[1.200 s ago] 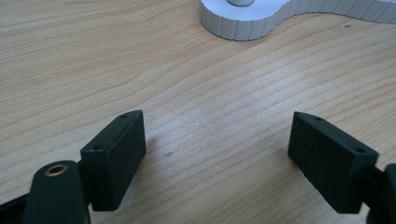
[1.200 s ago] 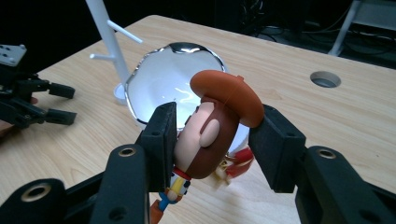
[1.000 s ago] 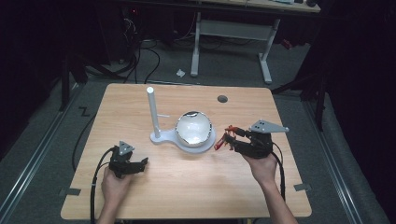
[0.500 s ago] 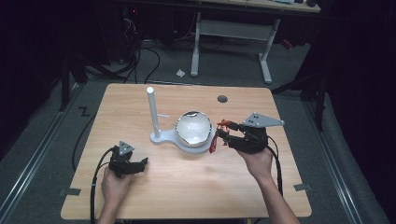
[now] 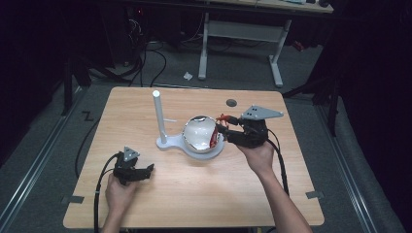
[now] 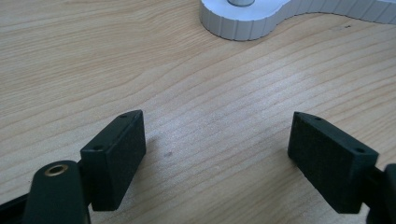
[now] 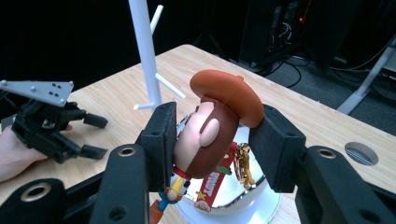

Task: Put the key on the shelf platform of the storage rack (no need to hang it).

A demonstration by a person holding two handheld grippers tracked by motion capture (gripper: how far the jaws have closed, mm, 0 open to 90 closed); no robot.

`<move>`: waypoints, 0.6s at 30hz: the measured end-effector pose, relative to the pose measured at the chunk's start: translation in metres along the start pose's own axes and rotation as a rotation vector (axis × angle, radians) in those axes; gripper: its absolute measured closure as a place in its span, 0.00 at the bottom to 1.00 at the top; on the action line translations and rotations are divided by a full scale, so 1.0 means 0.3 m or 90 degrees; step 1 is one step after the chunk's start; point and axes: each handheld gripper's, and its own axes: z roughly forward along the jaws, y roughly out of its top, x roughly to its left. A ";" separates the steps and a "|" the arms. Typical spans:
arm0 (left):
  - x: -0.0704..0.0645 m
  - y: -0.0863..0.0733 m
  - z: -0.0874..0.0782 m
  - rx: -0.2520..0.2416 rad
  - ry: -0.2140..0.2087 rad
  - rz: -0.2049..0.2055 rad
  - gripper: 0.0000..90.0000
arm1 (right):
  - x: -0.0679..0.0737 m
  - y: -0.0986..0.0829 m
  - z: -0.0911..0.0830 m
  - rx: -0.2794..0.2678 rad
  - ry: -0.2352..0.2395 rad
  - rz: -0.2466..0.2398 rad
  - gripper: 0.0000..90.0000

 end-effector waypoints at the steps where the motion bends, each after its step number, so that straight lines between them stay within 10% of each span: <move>1: 0.000 0.000 0.000 0.000 0.000 0.000 0.22 | -0.001 0.005 0.008 0.001 -0.002 0.000 0.59; 18: 0.000 0.000 0.000 0.000 0.000 0.000 0.22 | -0.019 -0.033 0.159 0.059 0.004 0.019 0.58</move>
